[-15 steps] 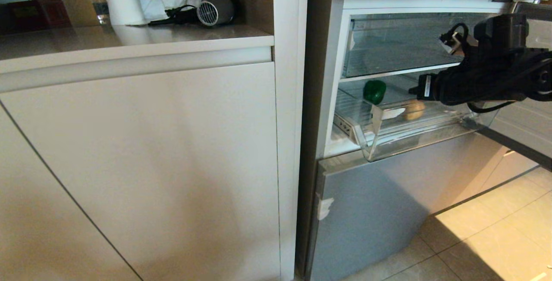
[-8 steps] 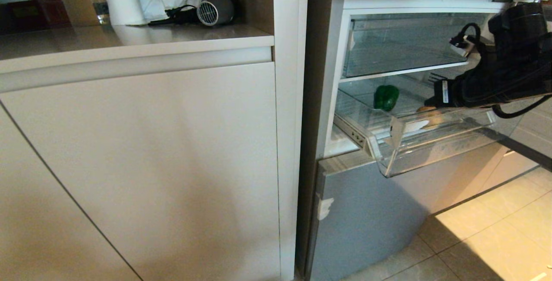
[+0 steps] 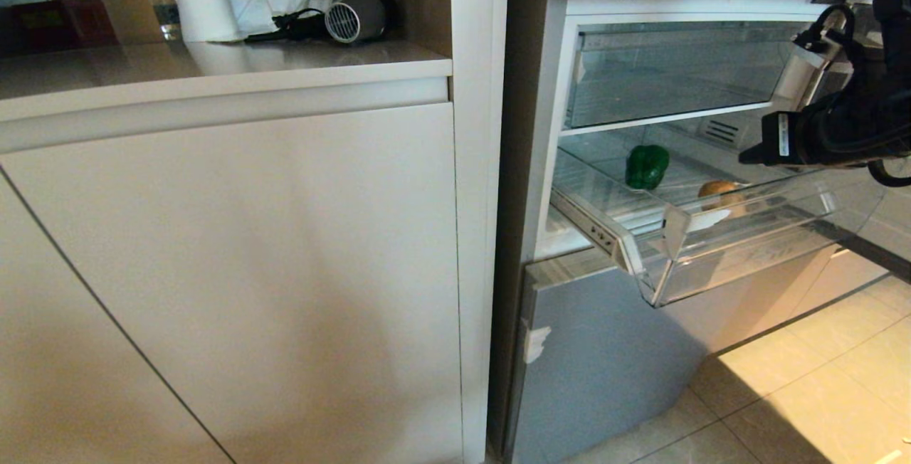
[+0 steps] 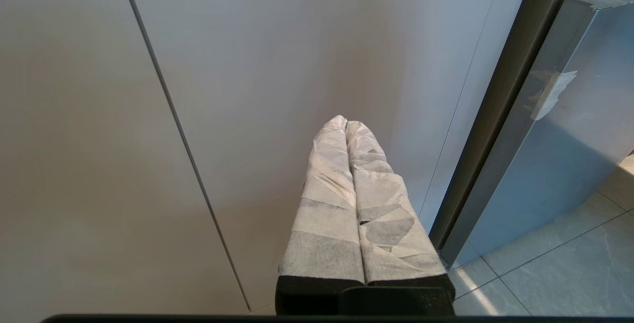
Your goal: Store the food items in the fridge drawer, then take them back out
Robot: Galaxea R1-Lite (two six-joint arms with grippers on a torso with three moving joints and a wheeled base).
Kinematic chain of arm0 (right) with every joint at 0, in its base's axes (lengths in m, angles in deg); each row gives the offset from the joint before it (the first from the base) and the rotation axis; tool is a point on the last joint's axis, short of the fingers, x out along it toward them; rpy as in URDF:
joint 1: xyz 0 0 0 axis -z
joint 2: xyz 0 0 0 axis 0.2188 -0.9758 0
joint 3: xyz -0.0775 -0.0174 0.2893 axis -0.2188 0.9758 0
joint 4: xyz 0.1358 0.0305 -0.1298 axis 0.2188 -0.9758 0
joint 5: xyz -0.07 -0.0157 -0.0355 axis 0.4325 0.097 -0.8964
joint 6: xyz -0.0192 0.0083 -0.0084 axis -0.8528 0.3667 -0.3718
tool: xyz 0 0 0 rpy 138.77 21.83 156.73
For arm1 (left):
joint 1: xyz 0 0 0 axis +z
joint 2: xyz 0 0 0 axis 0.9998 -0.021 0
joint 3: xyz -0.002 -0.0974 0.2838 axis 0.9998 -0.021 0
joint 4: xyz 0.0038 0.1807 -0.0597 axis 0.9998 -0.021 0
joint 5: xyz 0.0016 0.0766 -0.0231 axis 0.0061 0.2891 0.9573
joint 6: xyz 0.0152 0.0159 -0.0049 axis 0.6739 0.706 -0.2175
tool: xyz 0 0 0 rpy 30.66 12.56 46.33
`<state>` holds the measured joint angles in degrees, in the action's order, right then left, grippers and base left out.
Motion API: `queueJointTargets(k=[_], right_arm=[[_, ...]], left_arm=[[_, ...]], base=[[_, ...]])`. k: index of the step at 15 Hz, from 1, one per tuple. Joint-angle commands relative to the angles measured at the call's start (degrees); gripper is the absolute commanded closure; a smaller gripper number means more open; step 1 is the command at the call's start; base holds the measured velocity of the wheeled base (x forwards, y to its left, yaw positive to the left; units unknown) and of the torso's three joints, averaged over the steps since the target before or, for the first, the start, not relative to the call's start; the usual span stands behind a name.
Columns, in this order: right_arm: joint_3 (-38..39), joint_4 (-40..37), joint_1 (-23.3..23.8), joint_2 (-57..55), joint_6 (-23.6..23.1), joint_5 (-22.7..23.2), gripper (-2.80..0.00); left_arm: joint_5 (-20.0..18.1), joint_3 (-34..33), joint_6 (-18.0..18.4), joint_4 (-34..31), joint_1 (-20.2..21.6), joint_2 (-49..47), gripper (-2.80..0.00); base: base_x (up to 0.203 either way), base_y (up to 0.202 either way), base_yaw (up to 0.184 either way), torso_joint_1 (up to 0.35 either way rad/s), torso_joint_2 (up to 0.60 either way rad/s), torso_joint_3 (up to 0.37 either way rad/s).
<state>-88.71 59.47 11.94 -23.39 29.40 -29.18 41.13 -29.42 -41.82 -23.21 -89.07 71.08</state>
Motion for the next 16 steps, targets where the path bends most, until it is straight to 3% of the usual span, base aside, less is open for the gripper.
queueJointTargets(k=[1, 6, 12, 16], right_arm=[[-0.04, 1.66, 2.33, -3.67, -0.21, 0.08, 0.0], [2.99, 1.74, 5.69, -2.62, -2.85, 0.21, 0.0], [11.43, 1.51, 5.97, 7.72, -6.54, 0.01, 0.0], [13.67, 1.53, 5.95, 11.9, -6.62, -0.36, 0.0]], left_arm=[[0.01, -0.62, -0.01, 0.05, 0.0, -0.02, 0.0], [0.01, -0.62, -0.01, 0.05, 0.0, -0.02, 0.0], [0.0, -0.62, -0.01, 0.05, 0.0, -0.02, 0.0], [0.01, -0.62, -0.01, 0.05, 0.0, -0.02, 0.0]], base=[[0.0, 0.0, 0.0, 0.0, 0.0, 0.0], [0.0, 0.0, 0.0, 0.0, 0.0, 0.0], [0.0, 0.0, 0.0, 0.0, 0.0, 0.0], [0.0, 0.0, 0.0, 0.0, 0.0, 0.0]])
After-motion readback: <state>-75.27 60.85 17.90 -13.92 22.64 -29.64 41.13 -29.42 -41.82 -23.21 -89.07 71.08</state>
